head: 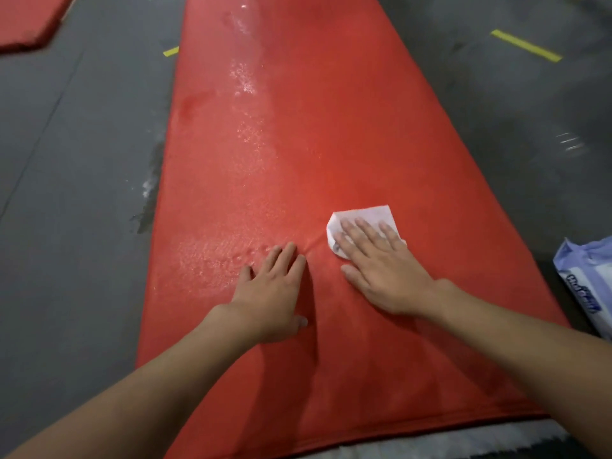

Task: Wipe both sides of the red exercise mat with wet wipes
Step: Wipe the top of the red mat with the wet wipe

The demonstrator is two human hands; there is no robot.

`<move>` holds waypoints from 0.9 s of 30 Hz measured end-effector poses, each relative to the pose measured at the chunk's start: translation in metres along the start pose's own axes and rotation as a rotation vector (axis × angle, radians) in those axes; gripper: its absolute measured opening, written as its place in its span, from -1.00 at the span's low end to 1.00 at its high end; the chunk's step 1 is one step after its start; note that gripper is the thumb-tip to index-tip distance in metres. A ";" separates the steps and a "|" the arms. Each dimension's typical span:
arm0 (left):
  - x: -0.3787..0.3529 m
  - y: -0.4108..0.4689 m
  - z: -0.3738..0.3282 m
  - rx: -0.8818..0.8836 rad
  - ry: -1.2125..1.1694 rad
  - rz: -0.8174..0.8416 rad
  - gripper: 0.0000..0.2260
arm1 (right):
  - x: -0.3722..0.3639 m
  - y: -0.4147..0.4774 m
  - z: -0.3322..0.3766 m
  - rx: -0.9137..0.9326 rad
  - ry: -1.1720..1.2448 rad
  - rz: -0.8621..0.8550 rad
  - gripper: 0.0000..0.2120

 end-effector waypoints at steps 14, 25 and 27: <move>0.019 0.013 -0.012 0.077 0.025 -0.143 -0.18 | -0.014 -0.049 0.009 0.025 0.022 0.027 -0.36; 0.021 0.017 -0.017 0.070 0.039 -0.125 -0.17 | -0.016 -0.064 0.002 0.019 0.036 0.009 -0.41; 0.020 0.019 -0.020 0.055 0.037 -0.132 -0.16 | -0.015 -0.064 -0.010 0.051 0.014 0.049 -0.42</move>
Point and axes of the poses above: each hand's wrist, its own y-axis towards the middle knuckle, its own x-axis out of the back of the hand, z = x × y, the point moved 7 cm from there along y, towards the middle knuckle, and after that the axes turned 6 degrees about x, right-handed, at the moved point
